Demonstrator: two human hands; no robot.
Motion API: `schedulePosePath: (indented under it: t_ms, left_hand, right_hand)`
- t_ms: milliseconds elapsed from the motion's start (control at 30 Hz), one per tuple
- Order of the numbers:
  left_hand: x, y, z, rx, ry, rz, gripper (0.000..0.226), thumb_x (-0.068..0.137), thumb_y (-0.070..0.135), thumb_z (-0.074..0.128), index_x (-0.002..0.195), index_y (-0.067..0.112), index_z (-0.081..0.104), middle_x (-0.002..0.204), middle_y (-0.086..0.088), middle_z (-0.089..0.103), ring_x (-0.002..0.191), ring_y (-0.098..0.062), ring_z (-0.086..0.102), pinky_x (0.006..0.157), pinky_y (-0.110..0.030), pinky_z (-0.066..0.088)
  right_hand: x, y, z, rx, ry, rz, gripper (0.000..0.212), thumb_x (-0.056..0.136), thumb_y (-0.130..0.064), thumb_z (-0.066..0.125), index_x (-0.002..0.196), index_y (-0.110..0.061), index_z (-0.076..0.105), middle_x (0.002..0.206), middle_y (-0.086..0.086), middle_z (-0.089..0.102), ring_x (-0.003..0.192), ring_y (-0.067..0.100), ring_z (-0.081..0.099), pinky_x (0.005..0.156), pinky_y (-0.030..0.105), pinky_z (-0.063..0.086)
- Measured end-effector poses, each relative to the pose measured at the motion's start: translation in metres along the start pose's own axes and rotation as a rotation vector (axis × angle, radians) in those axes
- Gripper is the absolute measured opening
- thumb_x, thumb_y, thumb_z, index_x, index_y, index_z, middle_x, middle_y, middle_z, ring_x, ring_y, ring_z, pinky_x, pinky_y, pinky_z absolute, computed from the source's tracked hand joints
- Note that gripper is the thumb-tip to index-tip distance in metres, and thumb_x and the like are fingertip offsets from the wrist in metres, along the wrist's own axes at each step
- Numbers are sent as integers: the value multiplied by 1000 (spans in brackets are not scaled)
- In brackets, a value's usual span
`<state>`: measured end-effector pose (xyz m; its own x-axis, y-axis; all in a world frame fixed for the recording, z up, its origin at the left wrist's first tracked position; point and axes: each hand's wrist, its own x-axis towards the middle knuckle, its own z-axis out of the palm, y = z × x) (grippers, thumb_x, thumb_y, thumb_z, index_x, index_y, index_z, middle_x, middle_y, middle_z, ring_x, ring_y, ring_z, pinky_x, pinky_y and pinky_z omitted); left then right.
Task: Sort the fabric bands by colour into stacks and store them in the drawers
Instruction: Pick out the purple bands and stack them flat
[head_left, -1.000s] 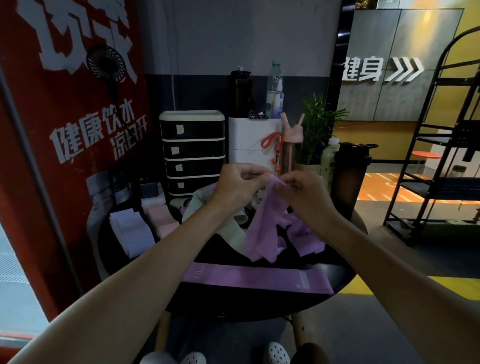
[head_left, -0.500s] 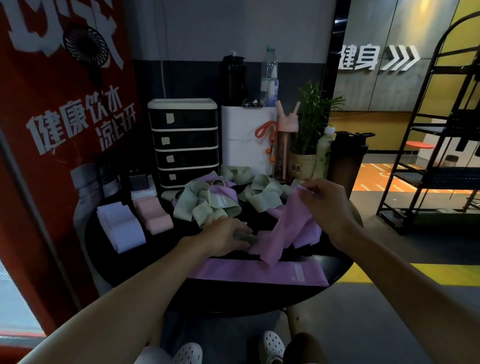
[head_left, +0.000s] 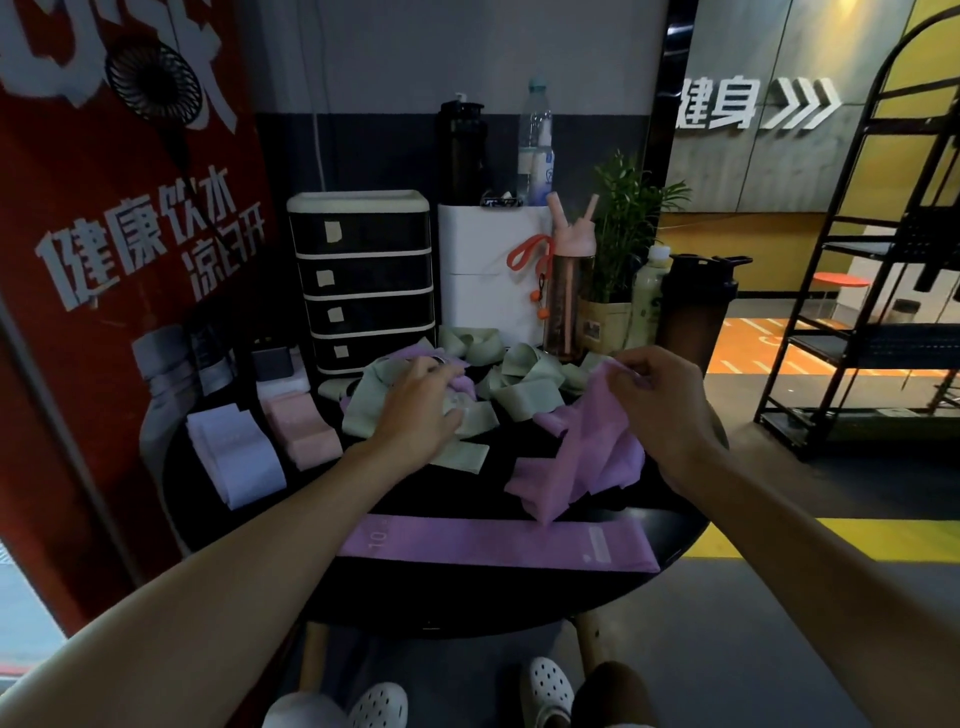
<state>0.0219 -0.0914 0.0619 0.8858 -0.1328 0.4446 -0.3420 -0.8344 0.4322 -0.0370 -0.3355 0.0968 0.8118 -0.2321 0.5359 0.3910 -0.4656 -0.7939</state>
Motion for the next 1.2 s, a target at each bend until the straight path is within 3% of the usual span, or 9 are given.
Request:
schedulePosePath:
  t_ms: [133, 267, 400, 467, 567, 833, 967, 1067, 1200]
  left_hand:
    - [-9, 37, -6, -273, 13, 86, 10, 92, 19, 66, 100, 18, 73, 92, 13, 61, 91, -7, 60, 80, -20, 46]
    - [-13, 80, -25, -601, -140, 121, 23, 89, 22, 73, 109, 11, 70, 102, -1, 72, 86, -5, 66, 73, -11, 48]
    - [-9, 103, -41, -774, -74, 142, 17, 84, 4, 76, 98, 9, 67, 93, -7, 72, 75, -3, 66, 70, -15, 53]
    - [-4, 107, -48, -796, -16, 131, 12, 83, 0, 75, 92, 5, 69, 85, -10, 72, 72, -7, 66, 70, -23, 54]
    - [-1, 108, -57, -778, 61, 104, 5, 86, 0, 70, 89, 2, 72, 83, -14, 72, 74, -16, 65, 72, -35, 55]
    - [-6, 108, -77, -886, 168, 5, 17, 89, 0, 67, 88, 17, 67, 86, -4, 68, 79, -9, 62, 71, -19, 52]
    - [-11, 120, -84, -835, 158, 85, 15, 96, 9, 60, 90, 13, 72, 83, 2, 69, 70, 1, 60, 63, -13, 47]
    - [-13, 125, -88, -868, 83, 94, 19, 100, 21, 58, 94, 13, 74, 88, -3, 75, 76, -4, 68, 66, -17, 50]
    - [-12, 118, -91, -896, 124, 35, 18, 89, 27, 73, 97, 11, 75, 92, -9, 75, 79, -13, 71, 71, -27, 58]
  right_hand:
    - [-1, -10, 7, 39, -17, 11, 15, 89, 0, 63, 86, -15, 64, 77, -7, 61, 69, 5, 56, 55, 5, 41]
    - [4, -29, 8, 54, -61, -23, 3, 86, 5, 62, 85, 7, 62, 86, 30, 62, 67, 31, 56, 60, 28, 45]
    - [18, -60, 1, 227, 2, -52, 15, 86, -1, 69, 91, -13, 63, 80, 6, 70, 69, 15, 65, 64, 29, 54]
    - [26, -73, 0, 298, 36, -68, 17, 85, -4, 71, 92, -18, 62, 68, -12, 65, 60, 0, 58, 57, 19, 48]
    - [31, -82, -1, 323, 43, -78, 17, 85, -6, 71, 96, -15, 63, 78, -5, 65, 65, 1, 59, 60, 17, 47]
    - [28, -90, -5, 293, 56, -82, 17, 86, -6, 70, 100, -10, 63, 76, -5, 63, 62, -2, 58, 62, 21, 52]
    - [24, -95, 1, 303, 15, -36, 13, 86, -6, 70, 92, -14, 63, 72, 1, 64, 66, 16, 63, 67, 40, 57]
    - [17, -103, 5, 431, -102, -25, 3, 92, -9, 64, 90, -8, 65, 87, 20, 70, 79, 30, 71, 72, 39, 61]
    - [13, -104, 7, 524, -204, -24, 18, 98, 0, 47, 105, 7, 62, 98, 29, 69, 90, 36, 70, 82, 41, 59]
